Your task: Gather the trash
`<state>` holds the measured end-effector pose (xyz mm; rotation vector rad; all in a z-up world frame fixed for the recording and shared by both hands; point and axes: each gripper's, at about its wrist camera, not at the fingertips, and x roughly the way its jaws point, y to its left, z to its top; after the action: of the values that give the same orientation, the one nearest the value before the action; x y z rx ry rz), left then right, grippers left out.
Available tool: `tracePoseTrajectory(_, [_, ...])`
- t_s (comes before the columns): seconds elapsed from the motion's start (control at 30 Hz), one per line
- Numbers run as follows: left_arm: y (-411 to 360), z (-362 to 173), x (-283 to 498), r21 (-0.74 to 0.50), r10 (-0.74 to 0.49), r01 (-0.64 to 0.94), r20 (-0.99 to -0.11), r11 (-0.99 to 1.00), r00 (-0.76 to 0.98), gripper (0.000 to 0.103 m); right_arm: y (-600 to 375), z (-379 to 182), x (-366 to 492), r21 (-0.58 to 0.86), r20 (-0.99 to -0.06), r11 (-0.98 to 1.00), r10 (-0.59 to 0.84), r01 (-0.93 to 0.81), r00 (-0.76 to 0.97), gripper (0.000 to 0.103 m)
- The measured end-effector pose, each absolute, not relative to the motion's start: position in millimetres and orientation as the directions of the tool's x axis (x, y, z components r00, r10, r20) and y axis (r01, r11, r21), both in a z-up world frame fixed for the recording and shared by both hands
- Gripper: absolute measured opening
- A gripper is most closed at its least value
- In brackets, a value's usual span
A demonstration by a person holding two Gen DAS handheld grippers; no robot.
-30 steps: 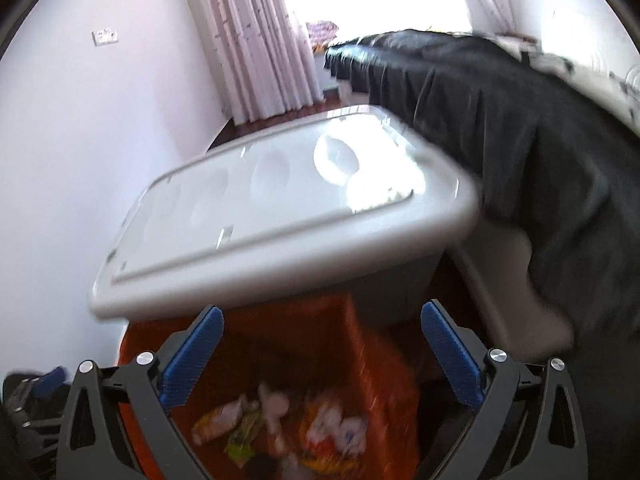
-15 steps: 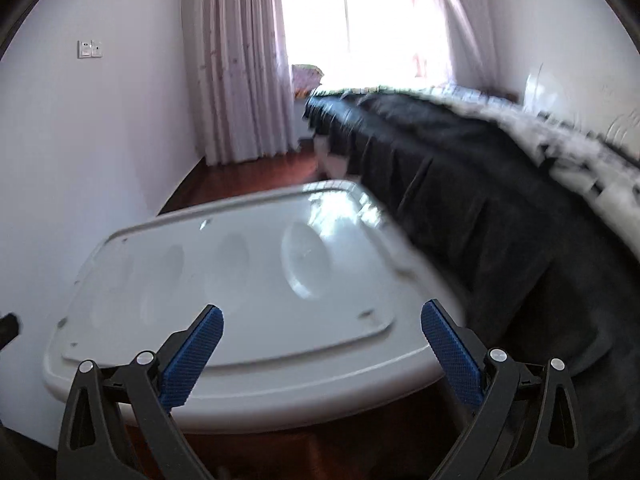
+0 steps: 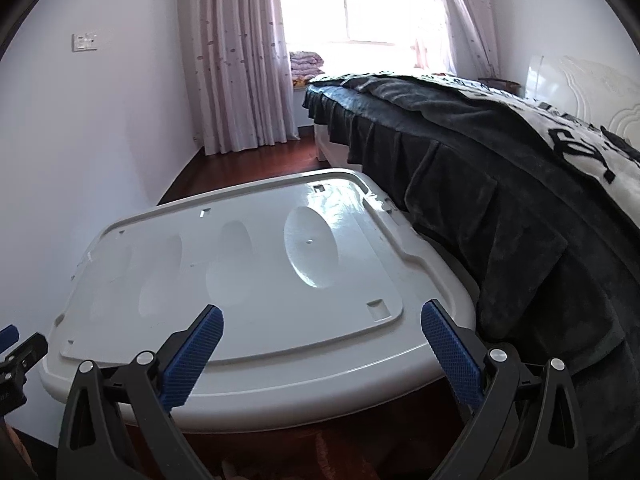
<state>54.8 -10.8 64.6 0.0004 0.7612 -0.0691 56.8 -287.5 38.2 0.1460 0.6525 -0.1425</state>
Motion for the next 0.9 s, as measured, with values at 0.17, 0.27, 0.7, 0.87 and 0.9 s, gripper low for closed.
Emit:
tracePoseTrajectory(0.17, [-12,63,54,-0.009,-0.057,0.070,-0.692,0.998,0.720,0.094,-293,34,62,0.114,-0.633,0.974,-0.082,0.197,0.770,0.098])
tracePoseTrajectory(0.27, [-8,63,53,-0.021,-0.057,0.059,-0.692,0.998,0.720,0.094,-291,34,63,0.097,-0.631,0.976,-0.089,0.193,0.771,0.098])
tracePoseTrajectory(0.7, [-6,64,51,-0.024,-0.049,0.044,-0.686,0.999,0.726,0.095,-280,33,64,0.037,-0.619,0.985,-0.108,0.167,0.778,0.098])
tracePoseTrajectory(0.87, [-8,68,47,-0.012,-0.048,0.053,-0.656,0.999,0.754,0.095,-280,32,65,0.038,-0.627,0.986,-0.102,0.161,0.773,0.098])
tracePoseTrajectory(0.9, [-9,68,46,-0.006,-0.047,0.057,-0.652,0.998,0.756,0.095,-280,32,65,0.039,-0.626,0.986,-0.103,0.163,0.773,0.098])
